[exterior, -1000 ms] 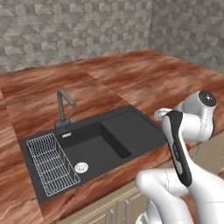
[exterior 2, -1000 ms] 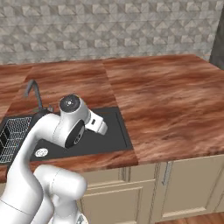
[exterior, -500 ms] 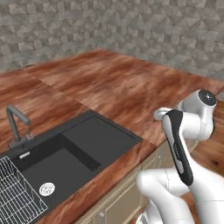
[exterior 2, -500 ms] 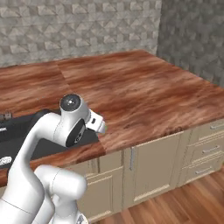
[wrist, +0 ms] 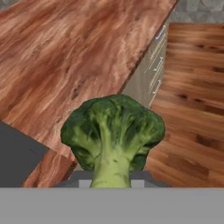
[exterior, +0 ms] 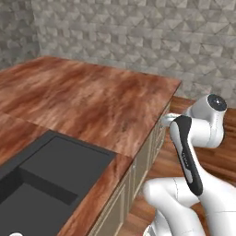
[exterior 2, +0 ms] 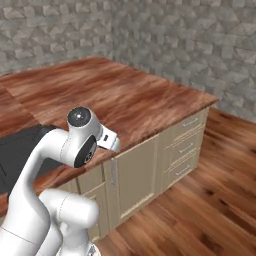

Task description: Turn on the sink faucet. Then move the broccoli from the counter to the sink. Turn off the sink. Move the vegetable from the sink to the pot next to the stove. Finally move the pot to the front right burner.

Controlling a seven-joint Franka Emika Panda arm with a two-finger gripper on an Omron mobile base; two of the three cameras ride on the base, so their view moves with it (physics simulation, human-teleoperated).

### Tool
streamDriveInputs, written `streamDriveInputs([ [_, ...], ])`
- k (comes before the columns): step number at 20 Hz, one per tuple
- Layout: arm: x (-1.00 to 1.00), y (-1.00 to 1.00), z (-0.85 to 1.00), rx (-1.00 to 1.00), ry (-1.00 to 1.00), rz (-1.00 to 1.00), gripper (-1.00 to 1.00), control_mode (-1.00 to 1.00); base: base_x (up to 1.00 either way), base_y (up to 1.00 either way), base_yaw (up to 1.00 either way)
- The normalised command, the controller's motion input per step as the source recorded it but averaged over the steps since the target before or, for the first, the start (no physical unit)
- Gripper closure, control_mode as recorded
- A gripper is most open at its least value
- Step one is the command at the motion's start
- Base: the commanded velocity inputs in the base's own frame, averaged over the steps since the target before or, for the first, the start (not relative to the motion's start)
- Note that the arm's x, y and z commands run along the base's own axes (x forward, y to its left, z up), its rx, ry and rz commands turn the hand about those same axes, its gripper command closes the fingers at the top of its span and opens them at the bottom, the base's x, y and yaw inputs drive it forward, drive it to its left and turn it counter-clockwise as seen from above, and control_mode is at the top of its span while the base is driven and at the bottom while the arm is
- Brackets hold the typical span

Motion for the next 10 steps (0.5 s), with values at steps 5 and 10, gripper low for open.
streamDriveInputs([
  [5, 0.00, 0.00, 0.00, 0.00, 0.00, 0.00, 1.00, 1.00, 0.00, -0.40, -0.53],
  [10, 0.00, 0.00, 0.00, 0.00, 0.00, 0.00, 1.00, 1.00, 0.00, -0.39, -0.52],
])
